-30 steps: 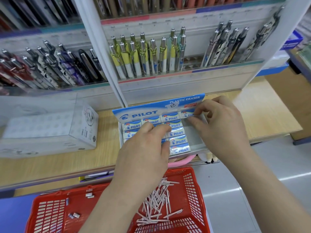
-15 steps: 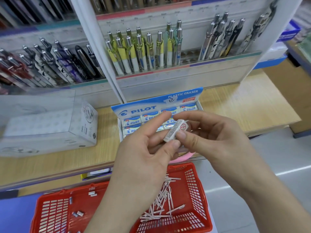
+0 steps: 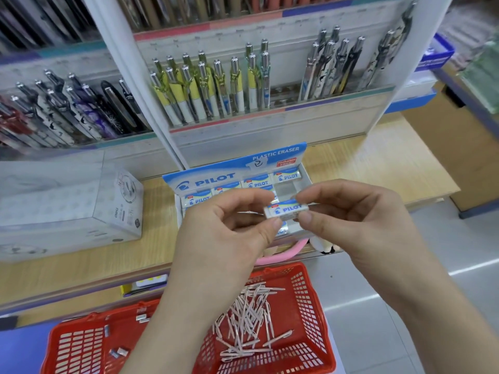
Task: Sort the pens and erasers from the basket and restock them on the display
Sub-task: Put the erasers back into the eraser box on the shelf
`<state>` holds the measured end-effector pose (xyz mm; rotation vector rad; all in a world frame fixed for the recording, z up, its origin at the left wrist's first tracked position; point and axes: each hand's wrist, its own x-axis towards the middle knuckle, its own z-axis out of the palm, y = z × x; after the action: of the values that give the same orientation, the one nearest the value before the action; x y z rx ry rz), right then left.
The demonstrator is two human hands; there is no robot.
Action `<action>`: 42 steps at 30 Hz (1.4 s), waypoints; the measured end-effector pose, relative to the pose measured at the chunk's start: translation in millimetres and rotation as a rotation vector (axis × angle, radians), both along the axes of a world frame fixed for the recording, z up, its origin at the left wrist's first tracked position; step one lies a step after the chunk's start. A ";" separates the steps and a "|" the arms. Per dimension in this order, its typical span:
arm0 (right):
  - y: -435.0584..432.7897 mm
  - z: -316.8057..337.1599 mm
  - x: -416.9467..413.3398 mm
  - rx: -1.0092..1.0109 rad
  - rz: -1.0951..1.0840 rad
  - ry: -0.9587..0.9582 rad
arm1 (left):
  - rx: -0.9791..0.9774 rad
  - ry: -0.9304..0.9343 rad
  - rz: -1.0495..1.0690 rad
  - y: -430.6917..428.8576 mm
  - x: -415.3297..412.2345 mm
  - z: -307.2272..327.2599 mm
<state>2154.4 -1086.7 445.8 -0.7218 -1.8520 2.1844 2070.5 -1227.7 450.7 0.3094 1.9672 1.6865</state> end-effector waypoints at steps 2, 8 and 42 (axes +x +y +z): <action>3.4 -2.5 -1.1 0.126 -0.020 -0.008 | -0.074 0.054 -0.010 6.5 -2.9 -4.4; 18.3 -17.4 1.2 0.466 -0.153 -0.140 | -0.273 0.219 0.072 31.1 -15.4 -26.4; -23.6 5.9 -6.1 0.989 0.056 0.092 | -0.367 0.635 0.240 -81.0 30.8 -16.0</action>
<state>2148.3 -1110.3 451.8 -0.3352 -2.5087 1.0151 2101.3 -1308.6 434.6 0.5362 2.8273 1.4233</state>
